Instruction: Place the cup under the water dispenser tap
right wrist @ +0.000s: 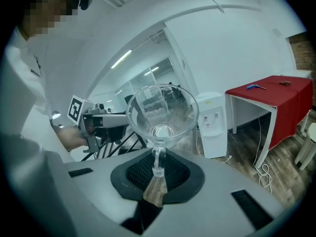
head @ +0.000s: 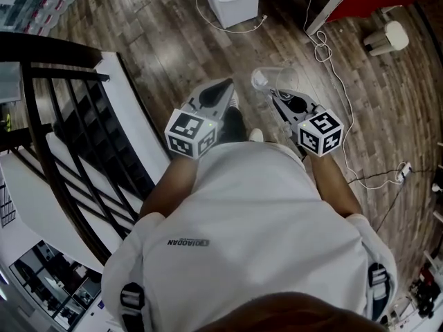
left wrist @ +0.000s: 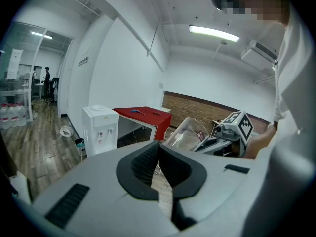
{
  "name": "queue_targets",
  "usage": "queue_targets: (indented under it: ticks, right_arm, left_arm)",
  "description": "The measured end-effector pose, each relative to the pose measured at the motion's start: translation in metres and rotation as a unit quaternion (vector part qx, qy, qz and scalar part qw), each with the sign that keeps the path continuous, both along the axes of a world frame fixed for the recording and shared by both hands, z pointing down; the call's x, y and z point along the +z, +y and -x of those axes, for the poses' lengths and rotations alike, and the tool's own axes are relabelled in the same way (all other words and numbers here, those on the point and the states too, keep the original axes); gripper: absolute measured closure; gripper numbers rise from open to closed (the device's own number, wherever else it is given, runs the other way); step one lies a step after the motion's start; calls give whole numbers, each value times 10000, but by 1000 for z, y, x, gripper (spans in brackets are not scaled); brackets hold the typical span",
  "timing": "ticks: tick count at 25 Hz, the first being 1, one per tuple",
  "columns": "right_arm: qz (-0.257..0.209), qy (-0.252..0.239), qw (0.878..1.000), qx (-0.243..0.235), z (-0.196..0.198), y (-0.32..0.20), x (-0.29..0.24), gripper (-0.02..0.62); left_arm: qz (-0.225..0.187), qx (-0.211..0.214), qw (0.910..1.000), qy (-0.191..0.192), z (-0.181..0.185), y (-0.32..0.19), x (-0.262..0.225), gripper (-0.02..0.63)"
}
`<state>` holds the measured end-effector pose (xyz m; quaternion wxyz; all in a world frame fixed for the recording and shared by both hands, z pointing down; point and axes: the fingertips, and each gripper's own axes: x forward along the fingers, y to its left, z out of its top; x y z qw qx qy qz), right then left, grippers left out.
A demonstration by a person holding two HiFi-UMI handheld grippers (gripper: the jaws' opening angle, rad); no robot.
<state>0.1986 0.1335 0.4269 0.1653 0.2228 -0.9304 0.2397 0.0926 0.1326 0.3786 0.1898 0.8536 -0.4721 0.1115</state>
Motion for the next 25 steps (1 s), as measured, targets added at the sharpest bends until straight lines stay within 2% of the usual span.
queue_targets:
  ticks: [9, 25]
  right_arm:
    - [21, 170, 9999, -3, 21, -58, 4, 555]
    - [-100, 512, 9986, 80, 79, -143, -4, 555]
  left_arm:
    - [114, -25, 9999, 68, 25, -54, 10, 611]
    - [-83, 167, 9997, 137, 83, -150, 3, 611]
